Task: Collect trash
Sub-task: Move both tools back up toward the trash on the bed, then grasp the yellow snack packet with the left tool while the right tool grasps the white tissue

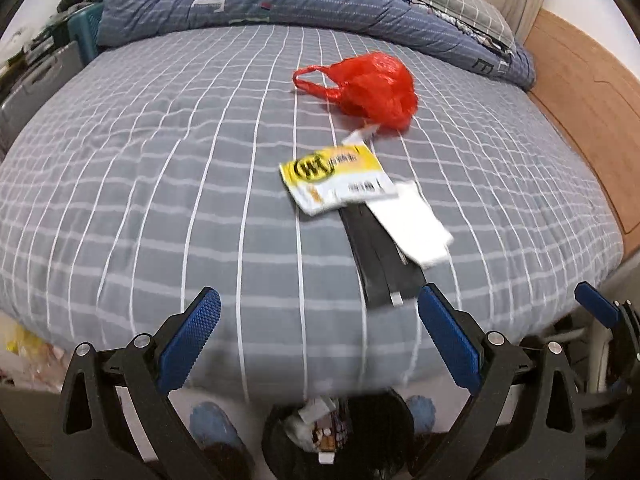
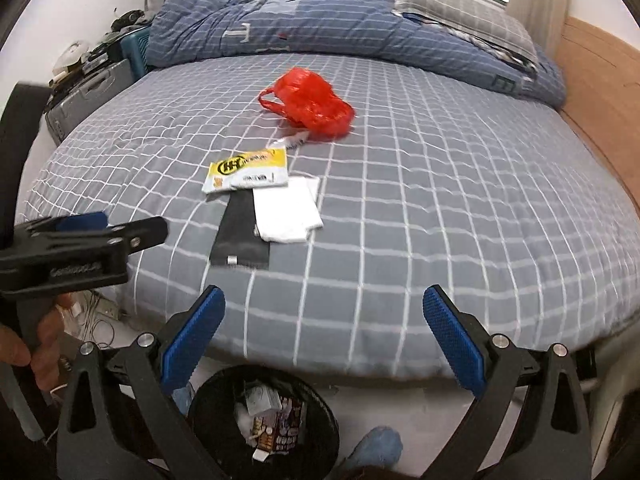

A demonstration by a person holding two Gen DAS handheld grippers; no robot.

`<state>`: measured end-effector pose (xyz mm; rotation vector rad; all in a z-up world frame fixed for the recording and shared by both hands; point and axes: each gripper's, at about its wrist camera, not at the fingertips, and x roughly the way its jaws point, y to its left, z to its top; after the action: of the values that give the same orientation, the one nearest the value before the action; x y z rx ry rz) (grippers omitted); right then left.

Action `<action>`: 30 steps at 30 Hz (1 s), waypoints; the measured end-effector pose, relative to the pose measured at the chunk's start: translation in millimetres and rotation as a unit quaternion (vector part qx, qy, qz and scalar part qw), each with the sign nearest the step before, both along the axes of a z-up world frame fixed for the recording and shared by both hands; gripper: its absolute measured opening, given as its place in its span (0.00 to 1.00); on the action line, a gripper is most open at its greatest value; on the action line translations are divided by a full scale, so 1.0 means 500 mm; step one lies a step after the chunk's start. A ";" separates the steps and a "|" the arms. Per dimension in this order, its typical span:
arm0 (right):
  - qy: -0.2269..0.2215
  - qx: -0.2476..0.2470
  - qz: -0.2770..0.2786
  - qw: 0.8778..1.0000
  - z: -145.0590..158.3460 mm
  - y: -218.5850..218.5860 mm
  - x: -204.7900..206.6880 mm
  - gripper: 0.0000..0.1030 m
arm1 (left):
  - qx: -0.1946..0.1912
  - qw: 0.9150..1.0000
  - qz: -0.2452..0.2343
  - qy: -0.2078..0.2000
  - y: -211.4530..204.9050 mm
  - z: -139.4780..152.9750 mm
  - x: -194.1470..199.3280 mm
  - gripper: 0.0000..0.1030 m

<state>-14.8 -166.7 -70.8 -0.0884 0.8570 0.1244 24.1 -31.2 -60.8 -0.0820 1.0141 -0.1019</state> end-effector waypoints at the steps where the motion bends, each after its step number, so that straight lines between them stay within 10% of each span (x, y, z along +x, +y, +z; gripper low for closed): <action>1: 0.002 -0.001 0.004 1.000 -0.006 0.006 0.018 0.92 | 0.004 1.000 0.000 0.000 -0.001 -0.006 0.021 0.94; 19: 0.032 0.053 0.048 0.997 -0.158 0.048 0.234 0.67 | 0.009 0.999 -0.018 0.035 -0.029 -0.147 0.267 0.92; 30: 0.040 0.046 0.071 0.996 -0.162 0.056 0.250 0.22 | 0.041 0.999 0.014 0.013 -0.024 -0.150 0.278 0.35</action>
<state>109.9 -138.7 -151.9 -0.0589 0.9231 0.3022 163.0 -43.1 -135.9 -0.0223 1.0421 -0.0337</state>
